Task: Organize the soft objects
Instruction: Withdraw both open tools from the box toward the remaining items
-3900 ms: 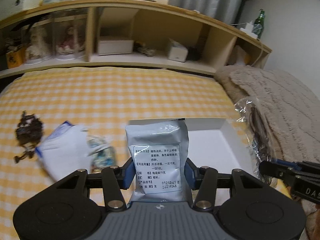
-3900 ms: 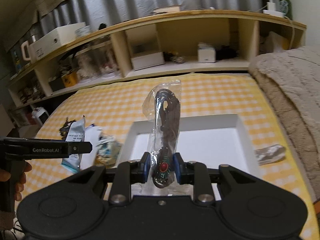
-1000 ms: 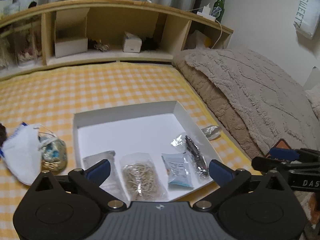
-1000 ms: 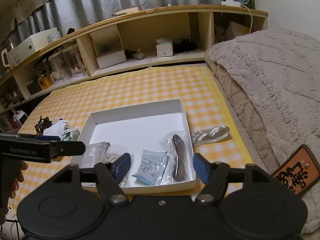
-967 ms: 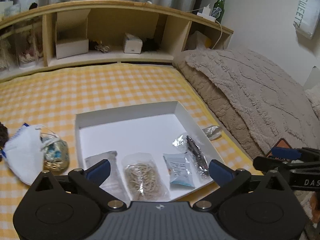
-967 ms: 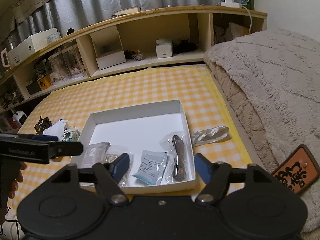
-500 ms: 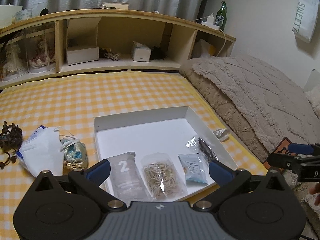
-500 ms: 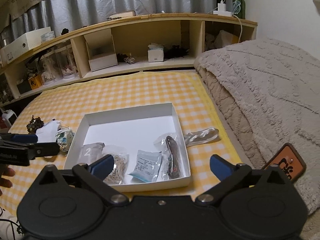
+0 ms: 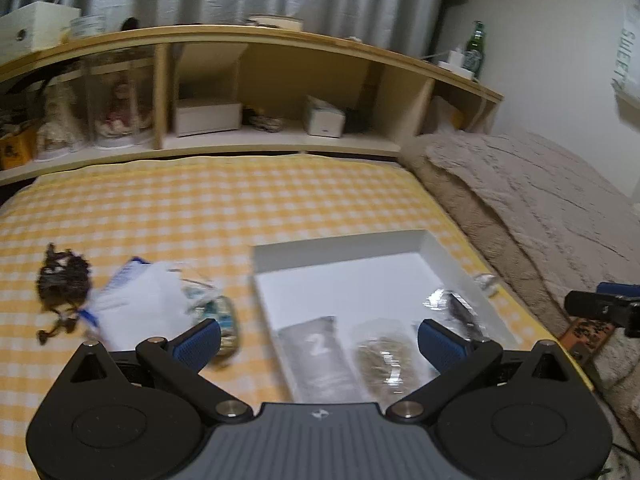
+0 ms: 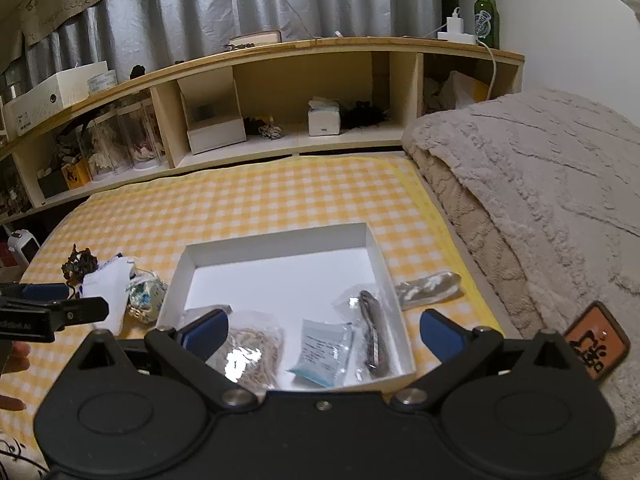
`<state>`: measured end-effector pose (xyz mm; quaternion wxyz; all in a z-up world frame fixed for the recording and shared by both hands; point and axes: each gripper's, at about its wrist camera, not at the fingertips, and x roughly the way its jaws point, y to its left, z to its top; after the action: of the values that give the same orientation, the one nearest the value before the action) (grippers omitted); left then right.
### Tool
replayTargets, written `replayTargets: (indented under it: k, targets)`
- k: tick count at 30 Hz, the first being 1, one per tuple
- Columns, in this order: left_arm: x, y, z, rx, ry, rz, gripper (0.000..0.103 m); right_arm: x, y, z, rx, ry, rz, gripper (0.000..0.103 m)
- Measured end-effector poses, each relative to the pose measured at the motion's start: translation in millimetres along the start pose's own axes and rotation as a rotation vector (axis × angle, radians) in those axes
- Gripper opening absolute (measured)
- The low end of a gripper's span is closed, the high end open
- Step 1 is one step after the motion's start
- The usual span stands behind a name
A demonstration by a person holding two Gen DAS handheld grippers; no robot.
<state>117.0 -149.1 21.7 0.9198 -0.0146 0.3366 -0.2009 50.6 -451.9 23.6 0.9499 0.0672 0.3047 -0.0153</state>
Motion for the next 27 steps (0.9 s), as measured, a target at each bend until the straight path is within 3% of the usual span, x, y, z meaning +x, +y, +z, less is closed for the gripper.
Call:
replayTargets:
  k: [8,18,23,27]
  targets:
    - [-4.7,60.3,4.6,-0.027,-0.002,0.075,0.103,25.8,39.3,11.1,-0.003,-0.002,0.044,0.103]
    - [-2.9,128.6,11.0,-0.113,-0.024,0.114,0.103,65.0,95.8,19.5,-0.006,-0.002,0.125,0.103]
    - [19.1,146.3,1.6,-0.138,0.021,0.131,0.103,87.6,125.8,19.4,-0.016,-0.031,0.204,0.103]
    - [37.3,154.8,-5.7,-0.083,0.051,0.130,0.103,113.8,154.4,19.2,-0.070,-0.033,0.202,0.103]
